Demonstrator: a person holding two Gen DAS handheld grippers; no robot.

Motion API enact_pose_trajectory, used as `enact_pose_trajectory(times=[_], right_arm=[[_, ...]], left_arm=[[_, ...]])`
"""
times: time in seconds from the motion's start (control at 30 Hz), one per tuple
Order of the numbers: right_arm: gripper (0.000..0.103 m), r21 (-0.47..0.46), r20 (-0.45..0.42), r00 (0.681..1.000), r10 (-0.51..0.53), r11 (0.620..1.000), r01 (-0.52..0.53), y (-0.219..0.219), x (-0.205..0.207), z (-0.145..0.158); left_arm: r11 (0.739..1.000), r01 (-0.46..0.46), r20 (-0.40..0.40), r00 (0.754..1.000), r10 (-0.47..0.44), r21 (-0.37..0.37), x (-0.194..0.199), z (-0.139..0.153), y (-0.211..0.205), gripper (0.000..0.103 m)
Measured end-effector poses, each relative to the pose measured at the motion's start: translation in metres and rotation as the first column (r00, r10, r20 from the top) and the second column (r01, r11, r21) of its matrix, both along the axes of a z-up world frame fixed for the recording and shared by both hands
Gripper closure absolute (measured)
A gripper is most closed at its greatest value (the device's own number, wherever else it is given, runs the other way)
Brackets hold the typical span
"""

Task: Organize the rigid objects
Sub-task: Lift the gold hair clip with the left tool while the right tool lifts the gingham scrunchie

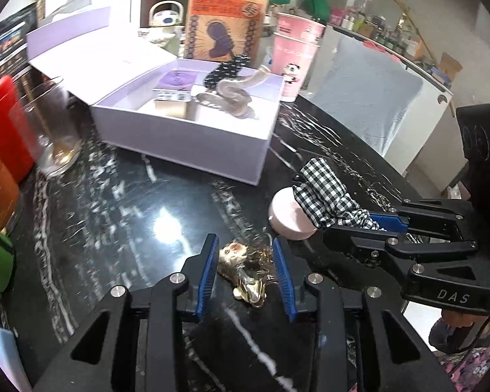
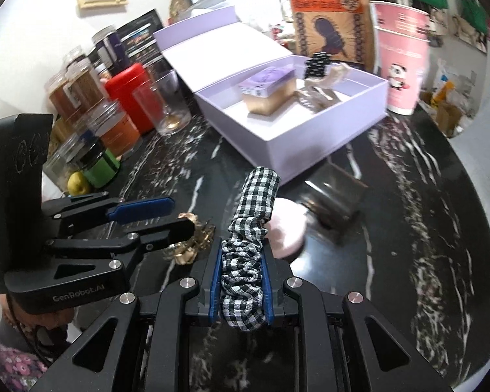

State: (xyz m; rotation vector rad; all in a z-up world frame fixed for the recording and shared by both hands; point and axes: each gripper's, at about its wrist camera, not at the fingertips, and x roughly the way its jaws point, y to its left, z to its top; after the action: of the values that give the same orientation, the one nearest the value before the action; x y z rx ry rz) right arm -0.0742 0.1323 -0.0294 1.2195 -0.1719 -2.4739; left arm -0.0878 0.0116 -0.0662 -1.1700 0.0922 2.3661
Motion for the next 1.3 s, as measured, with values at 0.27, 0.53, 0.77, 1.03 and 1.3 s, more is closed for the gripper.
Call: enact_pose_trajectory(times=[0.27, 0.53, 0.77, 1.03, 1.3], right_arm=[[0.083, -0.005, 0.017, 0.999, -0.04, 0.999, 0.04, 0.015, 0.007, -0.005], [0.083, -0.014, 0.011, 1.0, -0.028, 1.0, 0.028, 0.014, 0.008, -0.004], [0.083, -0.003, 0.005, 0.999, -0.038, 0.999, 0.038, 0.016, 0.01, -0.004], [0.083, -0.014, 0.011, 0.997, -0.07, 0.997, 0.07, 0.028, 0.014, -0.007], [0.083, -0.012, 0.018, 0.996, -0.085, 0.996, 0.085, 0.038, 0.017, -0.012]], left_arm=[[0.998, 0.025, 0.009, 1.0, -0.025, 0.061, 0.005, 0.0, 0.003, 0.069], [0.999, -0.008, 0.028, 1.0, 0.007, 0.046, 0.009, 0.002, -0.005, 0.065], [0.999, -0.043, 0.009, 0.999, 0.043, 0.006, 0.013, -0.003, -0.002, 0.01], [0.999, -0.039, 0.028, 0.999, 0.04, -0.013, 0.007, -0.016, 0.013, 0.008], [0.999, -0.045, 0.081, 0.996, 0.046, -0.013, 0.003, -0.03, 0.02, 0.008]])
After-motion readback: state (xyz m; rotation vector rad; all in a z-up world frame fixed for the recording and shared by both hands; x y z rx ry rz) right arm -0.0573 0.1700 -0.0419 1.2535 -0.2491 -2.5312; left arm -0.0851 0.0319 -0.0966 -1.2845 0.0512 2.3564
